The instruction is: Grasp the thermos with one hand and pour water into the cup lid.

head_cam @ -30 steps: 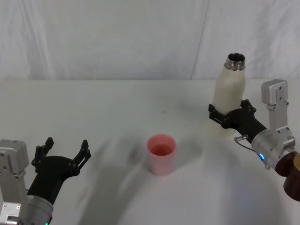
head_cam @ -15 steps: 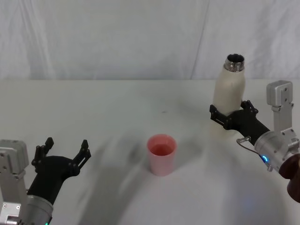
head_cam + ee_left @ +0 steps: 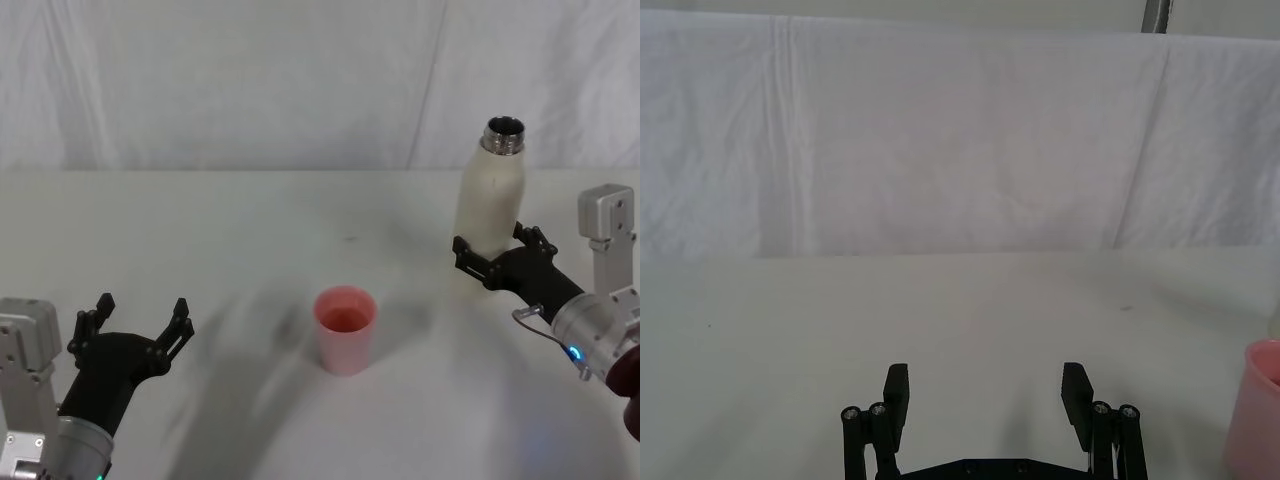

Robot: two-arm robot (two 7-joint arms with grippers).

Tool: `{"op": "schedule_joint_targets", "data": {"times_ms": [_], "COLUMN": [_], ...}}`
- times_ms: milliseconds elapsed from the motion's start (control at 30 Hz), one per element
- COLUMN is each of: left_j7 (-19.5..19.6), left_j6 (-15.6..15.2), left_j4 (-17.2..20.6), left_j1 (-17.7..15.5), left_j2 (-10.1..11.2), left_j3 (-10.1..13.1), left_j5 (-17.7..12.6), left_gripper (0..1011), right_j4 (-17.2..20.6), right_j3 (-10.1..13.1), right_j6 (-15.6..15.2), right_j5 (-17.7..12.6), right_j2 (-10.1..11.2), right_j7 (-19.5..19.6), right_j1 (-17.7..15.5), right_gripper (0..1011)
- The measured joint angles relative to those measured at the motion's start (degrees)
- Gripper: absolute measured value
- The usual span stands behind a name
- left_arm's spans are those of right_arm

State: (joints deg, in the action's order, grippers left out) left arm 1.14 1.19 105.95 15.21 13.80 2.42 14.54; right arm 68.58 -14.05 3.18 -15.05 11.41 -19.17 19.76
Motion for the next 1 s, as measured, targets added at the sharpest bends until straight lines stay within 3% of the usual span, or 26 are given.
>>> {"op": "schedule_joint_targets", "data": {"times_ms": [500, 1000], "left_j7": [0.0, 0.0], "left_j6": [0.0, 0.0], "left_j4": [0.0, 0.0], "left_j1": [0.0, 0.0], "left_j2": [0.0, 0.0], "left_j3": [0.0, 0.0], "left_j5": [0.0, 0.0], "left_gripper": [1001, 1001], "right_j4": [5.3, 15.1], "right_j3": [0.6, 2.7], "right_j6": [-0.9, -1.8], "right_j5": [-1.2, -1.9], "right_j2": [1.6, 3.8], "right_j7": [0.5, 3.1], "right_j1": [-3.8, -10.0], "right_gripper": [1002, 1002]}}
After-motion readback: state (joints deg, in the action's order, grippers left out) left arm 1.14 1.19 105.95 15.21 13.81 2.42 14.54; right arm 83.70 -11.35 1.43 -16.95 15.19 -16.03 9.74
